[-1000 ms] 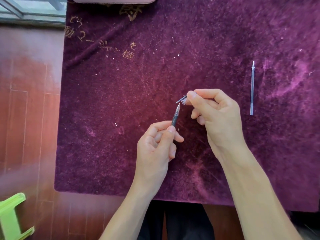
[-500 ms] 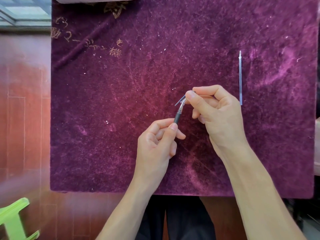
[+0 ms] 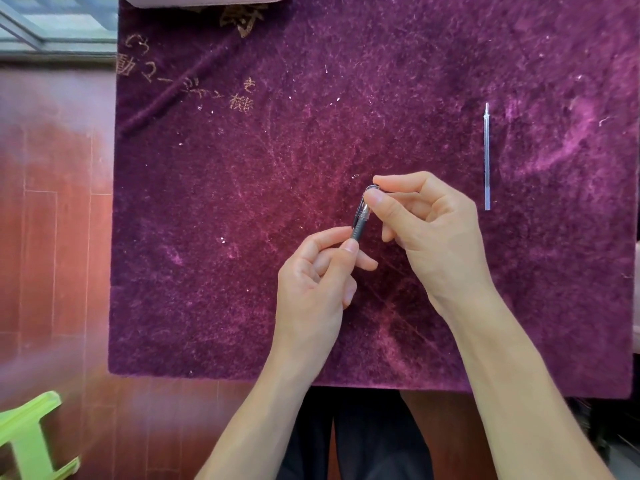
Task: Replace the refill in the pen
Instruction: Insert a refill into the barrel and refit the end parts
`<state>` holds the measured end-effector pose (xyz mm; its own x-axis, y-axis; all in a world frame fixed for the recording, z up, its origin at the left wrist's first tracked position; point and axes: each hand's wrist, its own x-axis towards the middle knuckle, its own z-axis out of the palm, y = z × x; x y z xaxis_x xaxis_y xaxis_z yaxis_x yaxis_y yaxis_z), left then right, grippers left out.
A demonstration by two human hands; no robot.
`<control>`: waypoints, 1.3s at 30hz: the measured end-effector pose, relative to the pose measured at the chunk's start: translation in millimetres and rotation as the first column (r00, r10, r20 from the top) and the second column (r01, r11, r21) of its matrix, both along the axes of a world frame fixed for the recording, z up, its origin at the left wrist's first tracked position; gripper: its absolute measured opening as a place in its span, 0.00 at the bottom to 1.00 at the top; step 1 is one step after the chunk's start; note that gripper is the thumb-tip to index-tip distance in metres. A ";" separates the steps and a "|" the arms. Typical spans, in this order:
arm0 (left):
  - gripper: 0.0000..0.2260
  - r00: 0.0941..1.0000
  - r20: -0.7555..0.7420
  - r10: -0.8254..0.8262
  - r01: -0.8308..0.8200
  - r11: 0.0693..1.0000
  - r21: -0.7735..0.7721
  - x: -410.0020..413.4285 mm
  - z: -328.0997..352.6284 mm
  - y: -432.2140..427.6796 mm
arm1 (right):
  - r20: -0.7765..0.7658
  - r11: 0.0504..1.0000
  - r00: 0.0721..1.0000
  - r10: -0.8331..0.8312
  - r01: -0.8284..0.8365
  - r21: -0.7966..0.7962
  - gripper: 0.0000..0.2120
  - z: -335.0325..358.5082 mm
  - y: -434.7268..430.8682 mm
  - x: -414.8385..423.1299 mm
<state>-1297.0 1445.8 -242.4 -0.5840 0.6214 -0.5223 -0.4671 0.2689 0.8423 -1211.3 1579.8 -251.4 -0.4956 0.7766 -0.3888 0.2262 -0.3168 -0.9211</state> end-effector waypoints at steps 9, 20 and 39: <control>0.06 0.994 0.102 0.035 -0.035 0.999 0.006 6.2 -0.7 -6.3 | -0.006 1.000 1.000 0.009 -0.009 -0.023 0.03 -6.8 -9.4 -3.4; 0.06 0.998 0.057 0.032 -0.031 0.999 -0.006 -2.8 -3.5 -11.2 | -0.020 0.998 0.999 -0.048 0.048 -0.029 0.03 -8.3 -17.8 -11.0; 0.06 0.999 -0.004 -0.052 0.052 0.998 -0.044 1.8 1.5 -18.0 | 0.003 0.999 0.999 -0.053 0.053 0.007 0.04 -2.6 -28.8 -1.4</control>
